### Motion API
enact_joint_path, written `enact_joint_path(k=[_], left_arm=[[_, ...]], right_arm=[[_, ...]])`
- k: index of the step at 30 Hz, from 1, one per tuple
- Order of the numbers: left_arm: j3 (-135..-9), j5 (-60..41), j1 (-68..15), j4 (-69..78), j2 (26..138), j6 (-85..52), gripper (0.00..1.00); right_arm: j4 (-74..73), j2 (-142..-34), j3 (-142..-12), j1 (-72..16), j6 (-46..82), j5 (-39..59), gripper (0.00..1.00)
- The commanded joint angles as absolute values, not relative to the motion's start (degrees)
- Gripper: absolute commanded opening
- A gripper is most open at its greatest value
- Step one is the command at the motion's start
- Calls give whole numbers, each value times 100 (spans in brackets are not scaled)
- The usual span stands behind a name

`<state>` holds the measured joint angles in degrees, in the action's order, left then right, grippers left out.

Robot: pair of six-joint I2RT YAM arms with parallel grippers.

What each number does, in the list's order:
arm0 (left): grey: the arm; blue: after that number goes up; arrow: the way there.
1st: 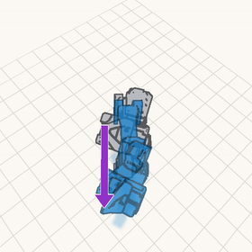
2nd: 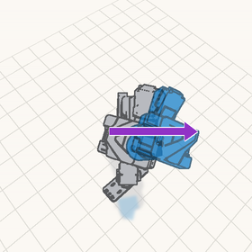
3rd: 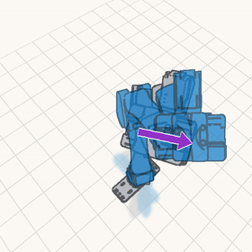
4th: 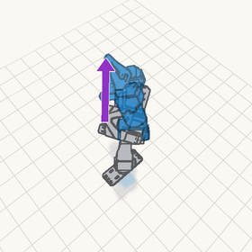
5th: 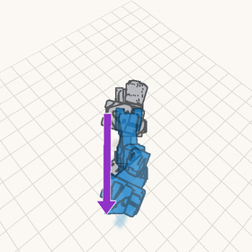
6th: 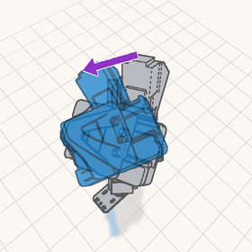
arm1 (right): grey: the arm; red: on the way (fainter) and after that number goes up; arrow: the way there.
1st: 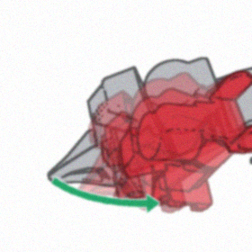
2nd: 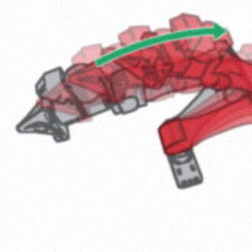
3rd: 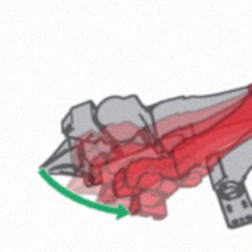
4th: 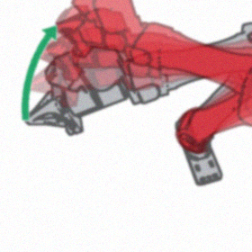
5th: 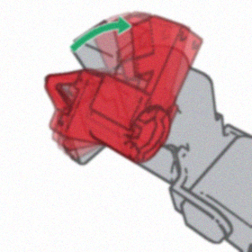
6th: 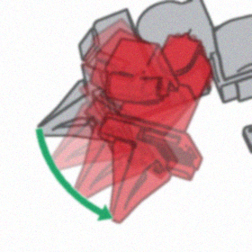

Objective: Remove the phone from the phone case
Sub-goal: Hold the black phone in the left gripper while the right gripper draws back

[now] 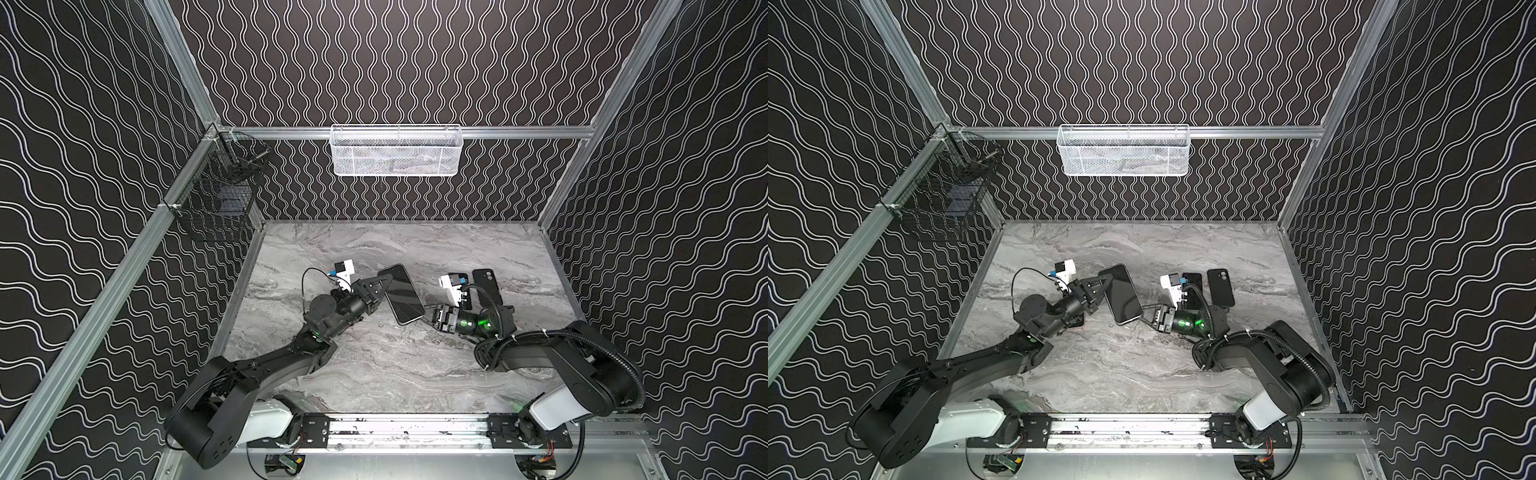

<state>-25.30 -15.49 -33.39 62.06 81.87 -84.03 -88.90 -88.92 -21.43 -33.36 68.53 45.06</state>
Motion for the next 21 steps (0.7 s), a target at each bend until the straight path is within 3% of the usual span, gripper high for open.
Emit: enact_joint_path(k=[1,13,21], left_arm=[[-2447,-1460,-3333,6275,8223,-8279,14],[-2276,-1470,-3332,6155,8026,-8255,38],[-2363,-1563,-3335,5691,7849,-8183,59]], right_arm=[[-9442,-8759,-2104,-3366,6848,4386,15],[-9470,-8627,-2013,-3366,6985,4204,11],[-9687,-8734,-1973,-3357,7092,4106,11]])
